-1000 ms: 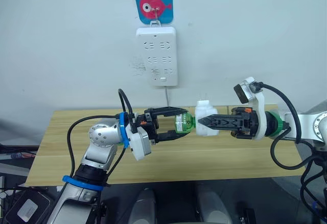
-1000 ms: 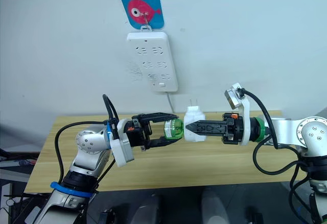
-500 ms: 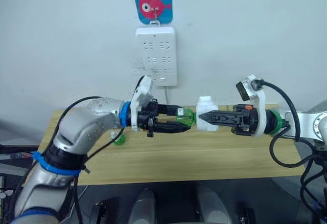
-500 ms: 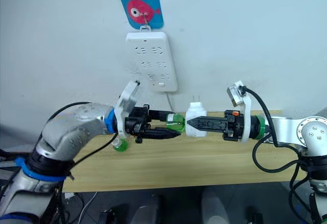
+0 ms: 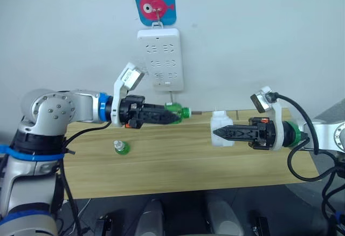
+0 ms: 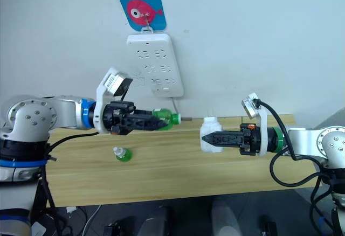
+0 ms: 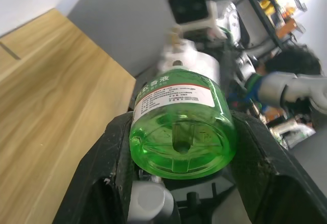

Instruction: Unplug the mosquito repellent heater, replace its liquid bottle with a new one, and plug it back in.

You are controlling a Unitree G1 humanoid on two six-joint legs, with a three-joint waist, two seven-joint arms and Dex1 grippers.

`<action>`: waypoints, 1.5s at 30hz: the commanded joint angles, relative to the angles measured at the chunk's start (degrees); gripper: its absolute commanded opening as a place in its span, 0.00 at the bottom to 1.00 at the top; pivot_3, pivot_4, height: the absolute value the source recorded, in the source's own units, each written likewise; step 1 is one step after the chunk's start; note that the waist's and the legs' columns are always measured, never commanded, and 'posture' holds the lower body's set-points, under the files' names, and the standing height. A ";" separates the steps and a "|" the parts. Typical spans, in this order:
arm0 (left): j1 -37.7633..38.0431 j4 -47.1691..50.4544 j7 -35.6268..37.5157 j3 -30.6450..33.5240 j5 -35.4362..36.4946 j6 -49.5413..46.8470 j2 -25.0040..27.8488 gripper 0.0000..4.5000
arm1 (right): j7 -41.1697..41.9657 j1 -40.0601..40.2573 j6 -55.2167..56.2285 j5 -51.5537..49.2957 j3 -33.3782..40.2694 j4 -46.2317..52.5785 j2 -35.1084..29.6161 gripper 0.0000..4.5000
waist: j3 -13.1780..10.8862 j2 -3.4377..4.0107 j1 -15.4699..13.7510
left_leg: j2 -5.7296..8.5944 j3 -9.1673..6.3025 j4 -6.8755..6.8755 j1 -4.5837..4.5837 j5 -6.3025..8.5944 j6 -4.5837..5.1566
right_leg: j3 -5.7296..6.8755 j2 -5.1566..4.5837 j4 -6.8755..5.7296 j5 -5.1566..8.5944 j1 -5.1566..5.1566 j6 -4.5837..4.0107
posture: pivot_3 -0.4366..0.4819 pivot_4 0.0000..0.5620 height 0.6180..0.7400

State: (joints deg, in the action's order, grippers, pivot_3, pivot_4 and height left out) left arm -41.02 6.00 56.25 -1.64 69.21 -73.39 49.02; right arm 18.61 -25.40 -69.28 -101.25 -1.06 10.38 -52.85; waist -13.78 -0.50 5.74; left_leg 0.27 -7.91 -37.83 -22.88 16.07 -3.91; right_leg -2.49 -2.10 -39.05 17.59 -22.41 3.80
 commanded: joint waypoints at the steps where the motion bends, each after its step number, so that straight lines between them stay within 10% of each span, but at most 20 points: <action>1: 6.30 7.66 3.78 1.22 -6.62 8.10 2.27 0.50 | -2.97 2.56 3.27 17.17 -0.46 -0.24 -1.48 0.67 | 0.00 0.00 -0.23 | 0.01 0.04 0.01 -0.01 -0.02 -0.03 | -0.03 0.00 0.00 0.00 -0.03 0.00 | 0.38 0.40 0.95; 11: 21.48 18.01 3.34 -2.71 -24.96 27.91 -0.09 0.50 | 0.96 -1.79 13.62 63.36 -19.80 -8.04 0.40 0.67 | -0.02 0.01 -0.92 | 0.02 0.19 -0.03 -0.03 0.02 0.03 | -0.19 -0.04 -0.03 -0.01 -0.10 0.00 | 0.40 0.42 0.95; 26: 26.42 17.79 3.64 -4.19 -32.44 34.84 -3.34 0.50 | 25.09 -14.29 19.10 88.04 -29.93 -33.56 6.24 0.67 | -0.07 0.02 -1.01 | 0.03 0.15 -0.02 -0.03 0.03 0.05 | -0.13 -0.06 -0.05 -0.02 -0.09 -0.01 | 0.42 0.42 0.95; 31: 28.45 17.05 5.42 -4.07 -34.90 38.85 -2.62 0.50 | 26.38 -14.48 18.56 90.14 -25.86 -35.90 7.74 1.00 | -0.07 0.02 -0.97 | 0.02 0.14 -0.01 -0.01 0.03 0.05 | -0.12 -0.06 -0.06 -0.02 -0.09 -0.01 | 0.42 0.41 0.95; 39: 27.27 12.32 3.85 -2.19 -37.24 43.91 -6.21 0.50 | 26.69 -3.74 4.88 81.45 -5.63 -11.86 -0.34 1.00 | -0.07 0.06 -2.07 | 0.06 0.10 -0.04 -0.04 0.03 0.04 | -0.06 -0.12 -0.05 -0.02 -0.05 -0.01 | 0.40 0.39 0.95; 45: 24.46 10.15 -1.04 -0.48 -36.38 46.66 -14.90 0.50 | 24.06 8.87 -7.06 65.18 19.99 15.03 10.63 1.00 | -0.06 0.04 -2.42 | 0.04 0.06 -0.08 0.00 0.03 0.05 | -0.02 -0.08 -0.06 -0.03 0.06 -0.01 | 0.35 0.39 0.95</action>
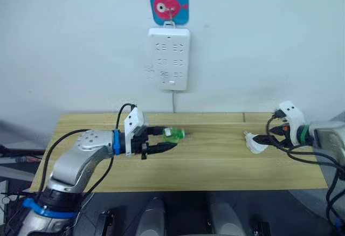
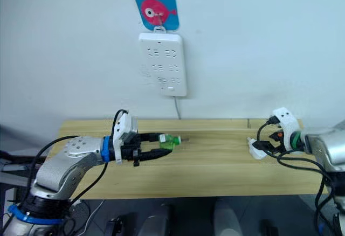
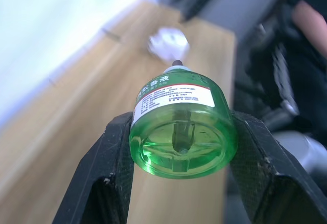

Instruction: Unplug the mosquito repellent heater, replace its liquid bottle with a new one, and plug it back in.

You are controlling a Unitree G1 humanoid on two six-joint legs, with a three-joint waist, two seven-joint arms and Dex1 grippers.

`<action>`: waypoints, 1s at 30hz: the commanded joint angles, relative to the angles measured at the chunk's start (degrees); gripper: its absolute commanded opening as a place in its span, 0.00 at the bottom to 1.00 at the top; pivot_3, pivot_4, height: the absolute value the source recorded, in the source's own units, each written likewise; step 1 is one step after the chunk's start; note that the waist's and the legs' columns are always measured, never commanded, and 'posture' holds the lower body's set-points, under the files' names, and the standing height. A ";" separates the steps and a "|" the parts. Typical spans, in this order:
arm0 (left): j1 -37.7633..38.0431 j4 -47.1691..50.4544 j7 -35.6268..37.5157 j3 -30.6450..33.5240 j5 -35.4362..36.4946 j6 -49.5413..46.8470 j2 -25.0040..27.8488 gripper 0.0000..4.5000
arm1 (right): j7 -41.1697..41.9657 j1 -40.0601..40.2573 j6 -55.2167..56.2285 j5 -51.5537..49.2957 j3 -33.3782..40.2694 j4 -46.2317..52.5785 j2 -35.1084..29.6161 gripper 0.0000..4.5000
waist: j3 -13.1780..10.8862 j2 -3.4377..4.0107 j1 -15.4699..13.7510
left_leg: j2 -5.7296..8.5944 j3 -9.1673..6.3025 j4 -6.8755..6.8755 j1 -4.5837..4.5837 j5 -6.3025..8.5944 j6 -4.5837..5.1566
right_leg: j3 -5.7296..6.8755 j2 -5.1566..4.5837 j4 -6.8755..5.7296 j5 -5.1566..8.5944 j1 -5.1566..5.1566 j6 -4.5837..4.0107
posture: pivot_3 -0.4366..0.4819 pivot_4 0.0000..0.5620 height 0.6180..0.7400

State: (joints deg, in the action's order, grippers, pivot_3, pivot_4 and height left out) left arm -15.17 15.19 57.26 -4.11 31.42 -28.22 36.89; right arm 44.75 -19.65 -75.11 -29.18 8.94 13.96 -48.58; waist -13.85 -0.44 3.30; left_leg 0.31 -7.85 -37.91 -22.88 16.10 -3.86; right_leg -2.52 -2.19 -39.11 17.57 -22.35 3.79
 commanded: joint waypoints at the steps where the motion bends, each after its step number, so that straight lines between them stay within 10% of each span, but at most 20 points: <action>1: -1.92 1.02 -2.78 2.09 1.73 1.61 -4.23 0.50 | -3.38 4.88 0.41 -9.30 13.19 15.82 10.62 1.00 | 0.01 -0.02 0.15 | 0.00 -0.02 0.00 0.01 0.00 0.00 | 0.01 0.00 0.00 0.00 0.03 0.01 | 0.35 0.38 0.95; 12: -7.15 0.94 -8.01 0.51 0.01 6.06 -15.93 0.50 | -34.85 2.83 -3.61 -36.52 23.93 23.15 53.32 1.00 | 0.11 0.13 1.75 | 0.00 0.03 0.02 0.15 -0.02 -0.04 | -0.07 0.00 -0.34 -0.01 -0.05 0.00 | 0.33 0.36 0.95; 27: -8.68 3.21 -11.63 -1.20 0.00 4.82 -17.77 0.50 | -49.85 3.22 14.63 -51.35 9.64 16.48 52.36 1.00 | 0.13 0.17 2.66 | 0.00 0.04 0.01 0.17 -0.02 -0.03 | -0.08 0.04 -0.41 0.00 -0.06 -0.01 | 0.34 0.35 0.95; 30: -8.25 3.25 -11.36 -1.33 0.14 4.81 -17.46 0.50 | -49.72 3.78 17.04 -52.17 7.34 16.00 50.90 0.79 | 0.13 0.17 2.74 | 0.00 0.04 0.01 0.17 -0.02 -0.03 | -0.08 0.04 -0.41 0.00 -0.06 -0.01 | 0.35 0.35 0.95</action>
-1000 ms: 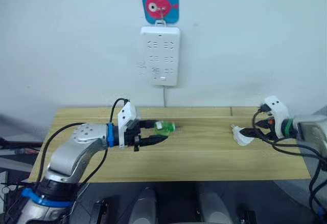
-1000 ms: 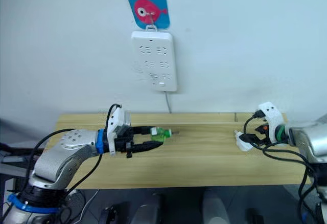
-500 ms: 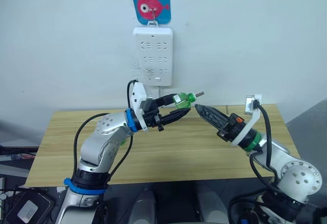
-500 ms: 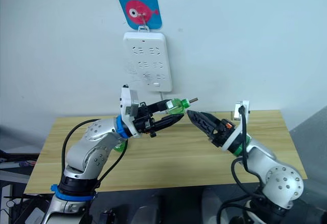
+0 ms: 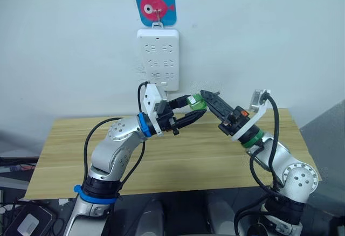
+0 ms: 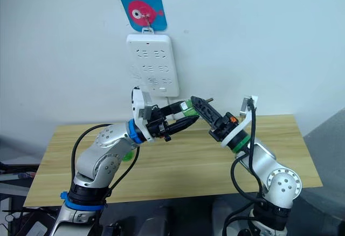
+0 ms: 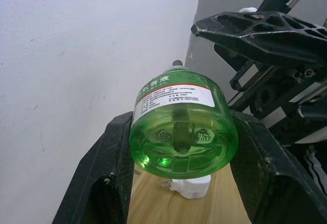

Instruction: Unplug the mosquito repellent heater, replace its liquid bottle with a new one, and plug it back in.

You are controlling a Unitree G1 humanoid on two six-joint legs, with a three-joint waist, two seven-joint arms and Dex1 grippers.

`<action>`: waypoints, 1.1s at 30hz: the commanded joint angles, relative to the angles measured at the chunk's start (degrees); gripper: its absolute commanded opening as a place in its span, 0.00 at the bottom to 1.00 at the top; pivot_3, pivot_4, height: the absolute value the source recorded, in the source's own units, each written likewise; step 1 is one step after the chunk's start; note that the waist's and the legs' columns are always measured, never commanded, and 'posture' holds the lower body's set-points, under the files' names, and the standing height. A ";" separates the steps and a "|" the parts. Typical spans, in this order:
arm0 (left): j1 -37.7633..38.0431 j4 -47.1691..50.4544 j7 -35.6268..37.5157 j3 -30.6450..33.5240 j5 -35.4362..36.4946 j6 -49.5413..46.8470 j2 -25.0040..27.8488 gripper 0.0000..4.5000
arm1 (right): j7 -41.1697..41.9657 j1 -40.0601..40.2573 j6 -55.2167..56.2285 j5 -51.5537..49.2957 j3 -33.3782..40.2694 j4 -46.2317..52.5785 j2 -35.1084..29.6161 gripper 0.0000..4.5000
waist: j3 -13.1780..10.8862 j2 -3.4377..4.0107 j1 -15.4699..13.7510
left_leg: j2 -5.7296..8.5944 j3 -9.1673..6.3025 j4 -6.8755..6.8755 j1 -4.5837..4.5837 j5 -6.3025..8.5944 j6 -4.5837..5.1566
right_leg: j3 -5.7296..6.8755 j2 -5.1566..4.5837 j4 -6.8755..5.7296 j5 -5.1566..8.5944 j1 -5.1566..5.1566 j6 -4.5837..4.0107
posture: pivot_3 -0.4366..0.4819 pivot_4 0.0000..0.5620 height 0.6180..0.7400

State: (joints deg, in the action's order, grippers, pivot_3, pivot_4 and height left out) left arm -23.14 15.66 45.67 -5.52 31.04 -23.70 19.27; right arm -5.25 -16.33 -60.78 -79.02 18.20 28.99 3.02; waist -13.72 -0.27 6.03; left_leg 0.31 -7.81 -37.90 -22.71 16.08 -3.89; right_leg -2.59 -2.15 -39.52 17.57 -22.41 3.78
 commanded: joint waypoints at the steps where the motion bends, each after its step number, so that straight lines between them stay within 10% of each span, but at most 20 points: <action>1: -0.13 2.80 0.29 0.05 0.53 0.27 0.24 0.50 | 0.29 0.41 3.48 -2.96 -2.54 0.77 -1.10 0.71 | 0.00 0.00 0.03 | 0.00 0.00 0.00 0.00 0.00 0.00 | 0.00 0.00 0.00 0.00 0.00 0.00 | 0.35 0.34 0.95; 8: 1.28 3.28 1.53 -0.19 0.43 1.26 1.11 0.50 | 0.61 0.85 6.95 -7.93 -6.66 -0.13 -5.16 0.18 | 0.00 0.00 0.06 | 0.00 0.01 0.00 0.00 0.00 0.00 | -0.01 0.00 0.01 0.00 0.00 0.00 | 0.36 0.34 0.95; 16: 1.56 3.34 1.22 1.37 3.39 -0.53 0.12 0.50 | 0.55 1.76 10.04 -14.42 -10.39 0.09 -9.24 0.18 | 0.00 0.00 0.07 | 0.00 0.01 -0.01 -0.01 0.00 0.00 | -0.01 0.00 0.01 0.00 0.00 0.00 | 0.36 0.34 0.95; 23: 3.93 3.37 9.53 0.57 -3.34 7.30 8.69 0.99 | -0.45 2.63 13.75 -11.82 -9.97 -0.58 -14.16 0.18 | 0.00 0.00 0.23 | -0.01 0.00 0.01 0.00 0.00 0.00 | -0.01 0.02 0.01 0.00 0.00 0.00 | 0.37 0.35 0.95; 33: 15.77 7.83 16.54 2.33 -7.82 11.01 24.07 1.00 | 14.58 1.55 40.88 49.93 -28.97 -16.59 -31.02 0.18 | 0.00 0.00 -0.57 | -0.04 0.05 0.09 0.02 0.01 0.02 | -0.04 0.08 0.08 0.03 -0.07 -0.02 | 0.42 0.38 0.95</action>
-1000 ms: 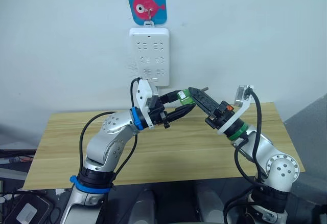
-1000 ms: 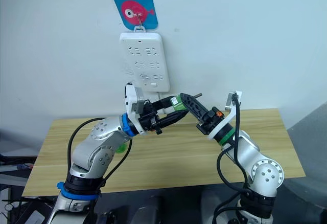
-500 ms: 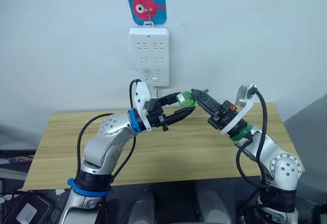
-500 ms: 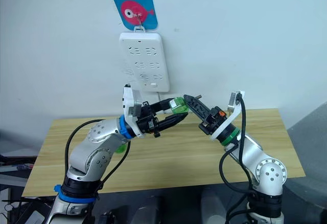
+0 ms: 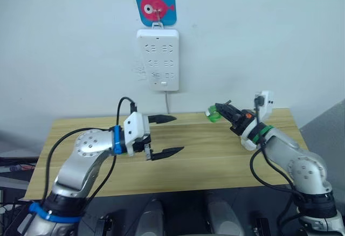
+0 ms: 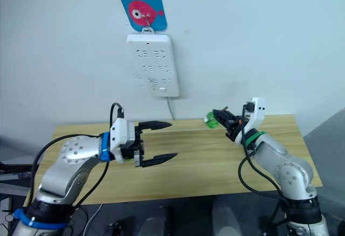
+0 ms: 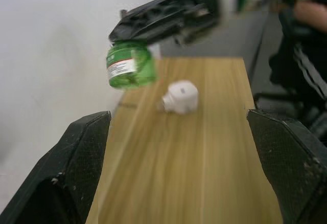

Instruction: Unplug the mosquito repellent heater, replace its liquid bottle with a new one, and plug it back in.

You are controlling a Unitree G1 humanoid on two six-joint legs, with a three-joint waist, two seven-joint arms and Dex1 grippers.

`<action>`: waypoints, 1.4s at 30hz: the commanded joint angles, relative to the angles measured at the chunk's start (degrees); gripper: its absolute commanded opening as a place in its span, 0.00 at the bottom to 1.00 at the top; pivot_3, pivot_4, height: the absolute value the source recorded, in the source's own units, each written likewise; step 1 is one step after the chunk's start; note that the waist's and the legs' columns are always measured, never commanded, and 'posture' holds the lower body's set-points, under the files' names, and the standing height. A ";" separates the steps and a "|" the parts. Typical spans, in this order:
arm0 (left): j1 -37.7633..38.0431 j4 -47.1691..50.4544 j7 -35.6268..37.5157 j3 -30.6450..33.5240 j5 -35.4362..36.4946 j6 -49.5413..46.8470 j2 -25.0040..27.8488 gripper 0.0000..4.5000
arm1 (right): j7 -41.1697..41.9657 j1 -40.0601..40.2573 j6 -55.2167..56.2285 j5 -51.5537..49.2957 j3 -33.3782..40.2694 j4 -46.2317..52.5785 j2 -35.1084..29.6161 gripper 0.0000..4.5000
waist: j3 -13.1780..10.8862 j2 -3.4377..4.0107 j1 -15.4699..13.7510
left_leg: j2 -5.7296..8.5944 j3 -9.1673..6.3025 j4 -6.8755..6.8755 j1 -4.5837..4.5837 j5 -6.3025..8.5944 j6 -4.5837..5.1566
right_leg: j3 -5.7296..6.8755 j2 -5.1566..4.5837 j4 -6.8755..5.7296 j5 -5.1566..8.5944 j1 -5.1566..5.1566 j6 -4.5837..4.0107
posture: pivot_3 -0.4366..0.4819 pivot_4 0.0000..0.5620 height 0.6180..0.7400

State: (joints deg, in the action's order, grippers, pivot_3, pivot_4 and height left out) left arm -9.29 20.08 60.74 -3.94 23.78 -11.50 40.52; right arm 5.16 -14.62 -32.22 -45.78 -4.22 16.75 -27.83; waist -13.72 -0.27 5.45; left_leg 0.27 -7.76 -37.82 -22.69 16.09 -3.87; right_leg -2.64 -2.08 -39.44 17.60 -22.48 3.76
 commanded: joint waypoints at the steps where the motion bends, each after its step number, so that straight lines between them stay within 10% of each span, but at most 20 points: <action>1: 2.70 4.12 1.59 0.33 -0.96 -2.37 4.33 1.00 | 4.65 -0.04 15.78 20.31 -7.63 -7.07 0.73 0.18 | 0.00 0.00 -0.04 | -0.02 0.00 0.01 0.00 0.00 0.00 | 0.00 0.02 -0.01 0.00 -0.01 -0.01 | 0.43 0.38 0.95; 9: 3.61 7.74 0.71 -0.14 -0.58 -7.65 6.98 1.00 | 5.08 -5.70 39.24 41.38 -11.21 -37.62 7.69 0.18 | -0.01 -0.02 -0.74 | 0.02 0.06 -0.04 -0.05 -0.01 -0.01 | -0.07 -0.04 -0.12 0.00 -0.08 -0.02 | 0.47 0.40 0.95; 18: 4.86 8.43 -0.88 0.75 -0.61 -7.57 6.47 1.00 | 8.14 -8.85 42.94 42.78 -6.69 -51.46 12.71 0.18 | -0.01 -0.01 -0.75 | 0.00 0.04 -0.03 -0.01 -0.01 -0.01 | -0.06 -0.03 -0.22 0.01 -0.09 -0.04 | 0.48 0.39 0.95; 22: 5.08 7.87 -1.06 0.84 -0.88 -6.77 6.28 1.00 | 9.66 -8.54 42.45 42.15 -4.74 -51.38 13.63 0.55 | -0.01 -0.01 -0.75 | 0.01 0.03 -0.05 0.03 -0.01 -0.01 | -0.06 -0.03 -0.31 0.01 -0.08 -0.04 | 0.47 0.39 0.95; 28: 6.21 6.40 -2.90 3.32 -1.86 -4.80 6.13 1.00 | 12.35 -5.22 39.45 40.64 -2.08 -40.12 12.48 0.99 | -0.01 -0.01 -0.81 | 0.01 0.03 -0.04 0.03 -0.01 -0.01 | -0.07 -0.04 -0.38 0.01 -0.10 -0.05 | 0.48 0.39 0.95; 42: 35.44 7.33 -13.40 33.07 1.03 -5.30 -2.18 1.00 | 37.59 3.30 21.76 33.78 -7.82 2.14 -3.43 0.99 | -0.05 -0.06 -2.36 | -0.08 -0.05 -0.02 0.10 0.01 0.00 | 0.00 -0.05 -0.38 0.09 -0.04 -0.18 | 0.57 0.40 0.95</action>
State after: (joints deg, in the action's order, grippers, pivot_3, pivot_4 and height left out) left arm 23.53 27.51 45.99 25.52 25.05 -19.03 38.66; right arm 39.63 -11.74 -9.91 -10.88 -11.59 14.71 -29.76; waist -13.77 -0.34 3.09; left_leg 0.22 -7.81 -37.84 -22.53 16.10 -3.87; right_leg -2.61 -2.15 -39.77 17.70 -22.43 3.58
